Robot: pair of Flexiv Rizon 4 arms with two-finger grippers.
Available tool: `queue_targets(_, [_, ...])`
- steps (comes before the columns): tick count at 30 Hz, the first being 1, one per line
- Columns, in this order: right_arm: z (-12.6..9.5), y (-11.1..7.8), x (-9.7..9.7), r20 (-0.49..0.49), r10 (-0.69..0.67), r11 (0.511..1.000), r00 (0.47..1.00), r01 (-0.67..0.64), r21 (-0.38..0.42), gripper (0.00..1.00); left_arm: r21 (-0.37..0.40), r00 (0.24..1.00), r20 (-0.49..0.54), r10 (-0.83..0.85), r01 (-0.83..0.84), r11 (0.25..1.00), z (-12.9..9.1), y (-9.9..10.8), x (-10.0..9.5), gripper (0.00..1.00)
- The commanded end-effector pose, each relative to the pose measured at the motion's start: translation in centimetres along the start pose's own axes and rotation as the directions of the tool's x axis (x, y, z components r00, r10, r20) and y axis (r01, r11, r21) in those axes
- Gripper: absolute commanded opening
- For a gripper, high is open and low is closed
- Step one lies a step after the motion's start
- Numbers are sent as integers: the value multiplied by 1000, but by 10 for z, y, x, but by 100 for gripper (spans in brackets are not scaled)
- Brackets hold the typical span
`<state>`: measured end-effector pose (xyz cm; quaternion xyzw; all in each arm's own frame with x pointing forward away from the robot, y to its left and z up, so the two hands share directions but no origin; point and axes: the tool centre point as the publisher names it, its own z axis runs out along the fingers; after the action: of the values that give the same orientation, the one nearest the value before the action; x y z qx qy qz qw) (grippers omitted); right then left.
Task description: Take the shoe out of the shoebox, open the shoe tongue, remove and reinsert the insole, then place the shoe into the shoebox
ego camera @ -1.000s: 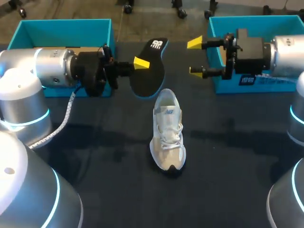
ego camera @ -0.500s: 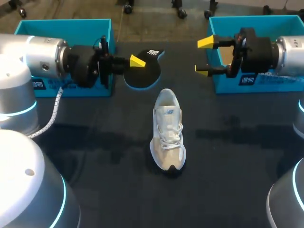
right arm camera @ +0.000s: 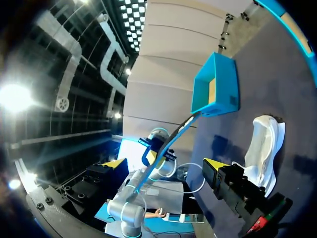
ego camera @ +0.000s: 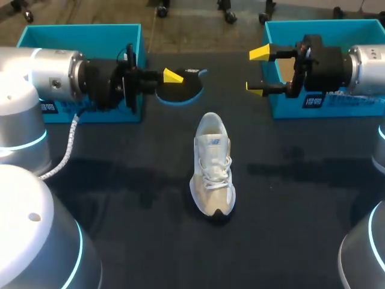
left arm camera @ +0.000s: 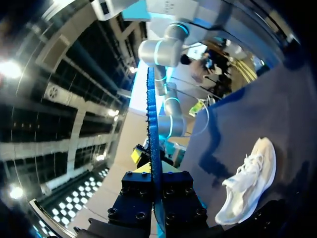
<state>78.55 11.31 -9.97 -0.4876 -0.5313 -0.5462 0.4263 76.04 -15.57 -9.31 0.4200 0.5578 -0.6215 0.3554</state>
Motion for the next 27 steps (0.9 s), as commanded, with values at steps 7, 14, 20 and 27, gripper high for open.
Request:
queue_targets(7, [2, 0, 0, 1, 0, 1000, 1000, 0, -1, 100, -179, 508, 120, -853, 856, 485, 8, -28, 10, 0])
queue_targets(14, [2, 0, 0, 1, 0, 1000, 1000, 0, -1, 100, -133, -13, 216, -976, 990, -43, 12, -16, 12, 0])
queue_targets(20, [2, 0, 0, 1, 0, 1000, 1000, 0, -1, 100, -10, -332, 232, -914, 939, -344, 20, -7, -1, 0])
queue_targets(27, [2, 0, 0, 1, 0, 1000, 1000, 0, -1, 100, -8, -308, 248, -918, 947, -320, 19, -3, -1, 0])
